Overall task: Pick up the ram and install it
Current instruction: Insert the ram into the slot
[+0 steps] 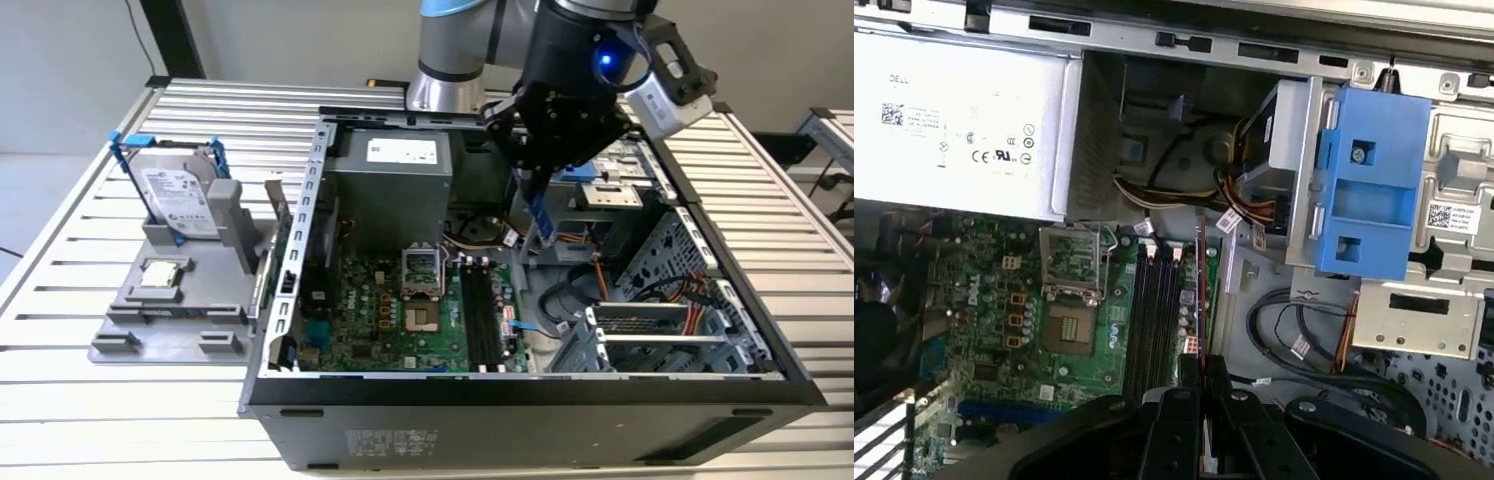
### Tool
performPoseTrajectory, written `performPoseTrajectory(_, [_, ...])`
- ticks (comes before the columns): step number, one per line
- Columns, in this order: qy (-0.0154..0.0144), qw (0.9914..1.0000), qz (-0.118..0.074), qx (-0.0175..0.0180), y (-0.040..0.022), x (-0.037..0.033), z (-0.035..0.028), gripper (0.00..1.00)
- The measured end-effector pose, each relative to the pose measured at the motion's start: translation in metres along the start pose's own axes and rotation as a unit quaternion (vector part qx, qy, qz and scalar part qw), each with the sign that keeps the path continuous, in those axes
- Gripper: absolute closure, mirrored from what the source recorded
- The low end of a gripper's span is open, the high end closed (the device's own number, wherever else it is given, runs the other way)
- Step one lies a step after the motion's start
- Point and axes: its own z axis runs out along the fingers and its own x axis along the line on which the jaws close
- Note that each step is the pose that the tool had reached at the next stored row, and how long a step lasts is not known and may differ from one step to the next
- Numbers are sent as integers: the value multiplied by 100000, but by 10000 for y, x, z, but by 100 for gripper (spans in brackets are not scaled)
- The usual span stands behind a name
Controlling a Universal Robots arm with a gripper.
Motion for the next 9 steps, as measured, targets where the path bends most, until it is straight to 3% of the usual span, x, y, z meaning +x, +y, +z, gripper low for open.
performPoseTrajectory(4, [5, 99958, 2888, 31, 0, 1, 73, 100])
performPoseTrajectory(9, [15, 99826, 5897, 67, -1, 2, 165, 100])
